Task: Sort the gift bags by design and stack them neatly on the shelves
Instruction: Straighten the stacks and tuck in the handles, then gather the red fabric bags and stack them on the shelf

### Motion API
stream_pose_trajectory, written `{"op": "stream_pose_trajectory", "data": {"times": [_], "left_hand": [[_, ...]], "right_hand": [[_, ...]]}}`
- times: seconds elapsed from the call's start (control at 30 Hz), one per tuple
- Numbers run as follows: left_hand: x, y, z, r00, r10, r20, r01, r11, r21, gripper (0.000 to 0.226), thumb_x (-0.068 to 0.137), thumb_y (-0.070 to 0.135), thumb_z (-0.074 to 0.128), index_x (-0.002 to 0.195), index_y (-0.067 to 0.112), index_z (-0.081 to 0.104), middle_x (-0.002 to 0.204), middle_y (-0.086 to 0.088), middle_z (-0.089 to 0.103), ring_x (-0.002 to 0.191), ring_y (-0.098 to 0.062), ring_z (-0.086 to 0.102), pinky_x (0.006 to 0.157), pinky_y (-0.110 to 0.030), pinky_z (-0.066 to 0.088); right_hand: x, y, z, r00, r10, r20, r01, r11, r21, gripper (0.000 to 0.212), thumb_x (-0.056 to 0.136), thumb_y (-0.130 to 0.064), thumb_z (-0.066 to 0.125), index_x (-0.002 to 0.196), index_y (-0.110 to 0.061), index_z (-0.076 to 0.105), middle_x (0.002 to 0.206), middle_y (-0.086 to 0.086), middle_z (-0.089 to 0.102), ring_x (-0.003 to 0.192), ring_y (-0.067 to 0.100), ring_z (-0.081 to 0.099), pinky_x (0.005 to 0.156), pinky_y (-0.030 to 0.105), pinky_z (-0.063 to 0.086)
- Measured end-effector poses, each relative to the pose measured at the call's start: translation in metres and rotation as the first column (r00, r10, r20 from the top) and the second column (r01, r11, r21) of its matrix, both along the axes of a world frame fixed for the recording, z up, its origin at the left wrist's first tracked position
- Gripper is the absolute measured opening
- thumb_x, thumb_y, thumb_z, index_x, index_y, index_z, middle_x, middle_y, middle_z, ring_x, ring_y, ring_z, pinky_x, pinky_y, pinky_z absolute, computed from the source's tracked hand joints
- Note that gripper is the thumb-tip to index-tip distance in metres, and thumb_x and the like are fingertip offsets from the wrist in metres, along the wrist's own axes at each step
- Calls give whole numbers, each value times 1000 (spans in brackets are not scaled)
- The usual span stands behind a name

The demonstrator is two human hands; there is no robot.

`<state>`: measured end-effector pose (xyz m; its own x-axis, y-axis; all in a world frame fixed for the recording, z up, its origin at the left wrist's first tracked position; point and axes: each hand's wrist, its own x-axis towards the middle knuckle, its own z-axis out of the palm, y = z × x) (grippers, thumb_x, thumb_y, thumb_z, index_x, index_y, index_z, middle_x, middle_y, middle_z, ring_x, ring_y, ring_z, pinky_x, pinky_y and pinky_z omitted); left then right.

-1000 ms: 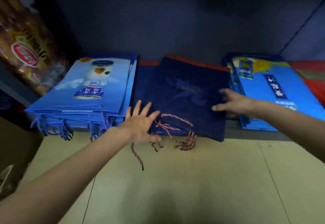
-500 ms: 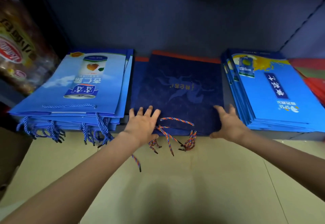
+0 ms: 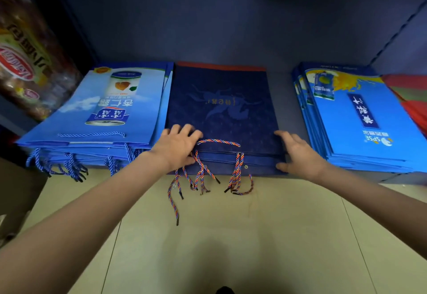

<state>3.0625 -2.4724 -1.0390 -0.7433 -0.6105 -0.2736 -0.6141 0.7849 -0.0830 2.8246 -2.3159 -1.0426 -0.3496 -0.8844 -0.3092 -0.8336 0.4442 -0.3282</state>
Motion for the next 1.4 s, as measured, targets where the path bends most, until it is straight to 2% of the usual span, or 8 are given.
{"op": "stream_pose_trajectory", "data": {"times": [0.1, 0.23, 0.4, 0.57, 0.7, 1.07, 1.2, 1.4], "left_hand": [[-11, 11, -4, 997, -66, 40, 61, 992, 113, 95, 77, 52, 66, 148, 27, 7, 154, -4, 7, 139, -29, 12, 111, -44, 17], [-25, 26, -22, 976, -75, 203, 82, 996, -27, 114, 75, 63, 62, 147, 27, -19, 156, -7, -13, 142, -36, 0, 113, -49, 12], [-29, 10, -17, 997, -62, 36, 68, 984, -165, 89, 84, 48, 59, 148, 32, 0, 155, 0, 8, 136, -29, 18, 110, -44, 21], [-39, -4, -7, 988, -79, 130, 79, 997, 8, 101, 79, 50, 65, 149, 26, -3, 155, -6, 1, 138, -32, 11, 110, -47, 21], [-48, 1, -6, 996, -85, 6, 83, 984, 157, 93, 80, 52, 63, 149, 23, 7, 155, -4, 3, 140, -27, 6, 112, -47, 14], [-165, 90, 25, 854, -363, -372, 428, 897, 107, 52, 94, 21, 42, 144, 19, 26, 143, 0, 29, 128, -22, 33, 104, -37, 25], [-213, 126, 32, 791, -447, -419, 515, 855, 61, 50, 92, 20, 41, 141, 19, 29, 140, 0, 34, 126, -22, 36, 104, -37, 25], [-262, 168, 34, 770, -493, -406, 569, 818, 87, 47, 94, 22, 41, 140, 17, 32, 139, -2, 36, 125, -23, 37, 101, -35, 27]], "right_hand": [[-6, 17, -5, 998, 63, -13, -62, 994, 88, 95, 76, -28, 75, 147, -22, 12, 142, 10, 25, 130, 31, 31, 108, 41, 30], [-10, 17, -11, 993, 99, -58, -91, 988, 126, 96, 77, -29, 73, 148, -24, 8, 146, 11, 19, 132, 31, 26, 109, 40, 30], [-21, 0, -10, 991, -10, -134, -6, 994, -112, 54, 85, -15, 62, 132, -11, 35, 124, 15, 47, 112, 36, 51, 88, 39, 42], [-25, -3, -14, 998, -36, 49, 37, 999, -10, 79, 76, -24, 75, 140, -15, 30, 132, 13, 40, 123, 30, 41, 102, 39, 38], [-22, 8, -4, 977, -67, 200, 68, 998, -2, 73, 77, -16, 74, 138, -13, 33, 133, 8, 49, 116, 22, 51, 95, 29, 43], [-56, 109, 55, 998, -52, 42, 55, 996, -72, 47, 83, -5, 59, 127, -16, 48, 116, -5, 61, 104, 15, 57, 88, 20, 40], [-69, 153, 59, 977, -190, 100, 208, 956, -209, 32, 82, -1, 57, 108, -19, 58, 87, -1, 68, 74, 11, 63, 66, 8, 43], [-138, 254, 51, 838, -541, 74, 546, 834, -80, 40, 84, -5, 61, 122, -7, 50, 101, 8, 63, 84, 26, 63, 77, 27, 46]]}}
